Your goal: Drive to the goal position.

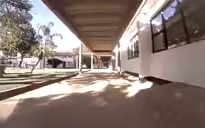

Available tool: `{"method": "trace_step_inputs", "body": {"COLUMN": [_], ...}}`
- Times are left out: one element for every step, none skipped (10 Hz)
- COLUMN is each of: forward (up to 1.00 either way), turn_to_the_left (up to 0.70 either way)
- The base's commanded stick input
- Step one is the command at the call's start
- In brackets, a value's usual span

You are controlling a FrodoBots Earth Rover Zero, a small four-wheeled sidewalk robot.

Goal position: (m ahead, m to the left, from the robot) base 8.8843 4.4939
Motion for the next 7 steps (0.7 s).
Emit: {"method": "trace_step_inputs", "body": {"forward": [0.70,0.70,0.70,0.70,0.70,0.70,0.70], "turn_to_the_left": [0.00,0.00,0.00,0.00,0.00,0.00,0.00]}}
